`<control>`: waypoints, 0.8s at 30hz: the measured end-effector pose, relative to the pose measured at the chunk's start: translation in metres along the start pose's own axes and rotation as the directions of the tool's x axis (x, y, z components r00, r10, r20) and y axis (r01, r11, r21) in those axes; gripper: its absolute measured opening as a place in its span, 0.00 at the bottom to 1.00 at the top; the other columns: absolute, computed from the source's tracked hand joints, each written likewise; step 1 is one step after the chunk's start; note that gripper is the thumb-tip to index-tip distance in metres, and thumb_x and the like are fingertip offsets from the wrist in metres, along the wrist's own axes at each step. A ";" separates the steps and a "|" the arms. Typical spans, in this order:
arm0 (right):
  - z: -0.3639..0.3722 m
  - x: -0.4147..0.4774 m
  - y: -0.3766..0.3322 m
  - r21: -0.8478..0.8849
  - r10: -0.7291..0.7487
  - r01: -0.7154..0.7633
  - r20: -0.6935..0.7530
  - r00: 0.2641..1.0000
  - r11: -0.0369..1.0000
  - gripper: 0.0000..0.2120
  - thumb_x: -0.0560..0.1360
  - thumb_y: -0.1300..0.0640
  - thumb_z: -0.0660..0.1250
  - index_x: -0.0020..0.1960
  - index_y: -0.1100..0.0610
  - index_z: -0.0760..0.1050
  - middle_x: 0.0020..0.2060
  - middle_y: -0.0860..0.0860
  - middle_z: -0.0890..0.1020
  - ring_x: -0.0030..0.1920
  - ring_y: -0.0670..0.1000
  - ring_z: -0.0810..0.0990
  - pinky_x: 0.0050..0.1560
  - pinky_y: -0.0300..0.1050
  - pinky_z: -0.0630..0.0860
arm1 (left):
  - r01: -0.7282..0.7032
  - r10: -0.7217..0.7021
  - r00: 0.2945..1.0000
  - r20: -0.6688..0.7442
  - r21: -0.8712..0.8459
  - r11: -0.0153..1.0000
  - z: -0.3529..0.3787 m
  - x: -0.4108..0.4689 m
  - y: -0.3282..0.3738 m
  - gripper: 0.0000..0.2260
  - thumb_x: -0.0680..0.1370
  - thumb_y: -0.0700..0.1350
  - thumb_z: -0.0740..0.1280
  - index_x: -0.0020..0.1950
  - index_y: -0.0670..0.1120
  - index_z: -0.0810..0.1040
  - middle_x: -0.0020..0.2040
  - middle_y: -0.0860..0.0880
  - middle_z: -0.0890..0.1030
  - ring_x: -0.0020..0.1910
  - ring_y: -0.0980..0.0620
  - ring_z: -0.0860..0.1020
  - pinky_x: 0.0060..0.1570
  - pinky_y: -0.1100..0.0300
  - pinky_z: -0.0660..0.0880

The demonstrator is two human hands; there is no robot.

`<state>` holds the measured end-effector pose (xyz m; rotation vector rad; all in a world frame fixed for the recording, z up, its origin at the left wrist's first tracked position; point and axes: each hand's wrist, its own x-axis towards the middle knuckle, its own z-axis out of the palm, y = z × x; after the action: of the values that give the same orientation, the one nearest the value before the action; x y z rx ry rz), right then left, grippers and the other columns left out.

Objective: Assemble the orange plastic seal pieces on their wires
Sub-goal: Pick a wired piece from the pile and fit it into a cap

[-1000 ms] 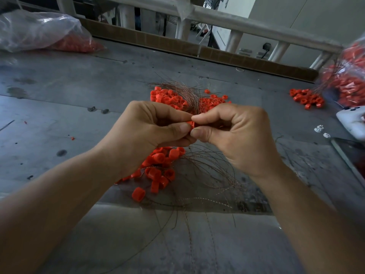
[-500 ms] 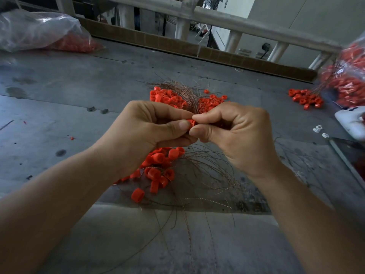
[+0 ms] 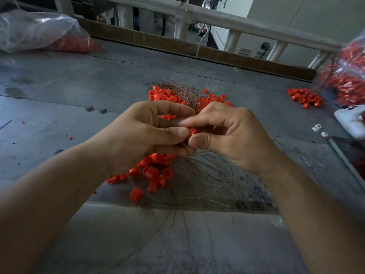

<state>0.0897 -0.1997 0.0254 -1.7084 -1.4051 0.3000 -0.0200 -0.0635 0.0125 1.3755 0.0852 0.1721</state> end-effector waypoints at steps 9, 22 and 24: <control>0.006 0.000 0.000 -0.159 -0.072 0.064 -0.049 0.996 0.985 0.05 0.70 0.56 0.67 0.40 0.47 0.72 0.36 0.40 0.71 0.38 0.37 0.71 0.41 0.29 0.68 | -0.170 0.180 0.983 -0.030 0.210 0.963 0.008 -0.002 -0.002 0.28 0.59 0.46 0.76 0.57 0.52 0.73 0.39 0.44 0.84 0.38 0.50 0.83 0.37 0.65 0.78; 0.013 -0.004 -0.004 -0.158 -0.110 0.095 -0.090 0.990 0.983 0.07 0.68 0.63 0.66 0.39 0.53 0.72 0.36 0.40 0.72 0.37 0.39 0.72 0.38 0.30 0.68 | -0.260 0.257 0.966 0.041 0.210 0.943 0.012 -0.007 -0.005 0.26 0.64 0.46 0.70 0.61 0.56 0.70 0.37 0.46 0.84 0.36 0.52 0.83 0.37 0.65 0.78; 0.014 -0.004 -0.004 -0.155 -0.105 0.091 -0.086 0.991 0.984 0.07 0.68 0.64 0.66 0.39 0.53 0.72 0.37 0.39 0.72 0.37 0.39 0.72 0.39 0.30 0.68 | -0.263 0.260 0.965 0.041 0.220 0.939 0.012 -0.008 -0.005 0.25 0.65 0.47 0.69 0.61 0.57 0.70 0.37 0.47 0.84 0.35 0.53 0.83 0.37 0.65 0.78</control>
<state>0.0764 -0.1968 0.0192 -1.7443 -1.4679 0.0588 -0.0260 -0.0779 0.0100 1.6108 -0.0918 0.3875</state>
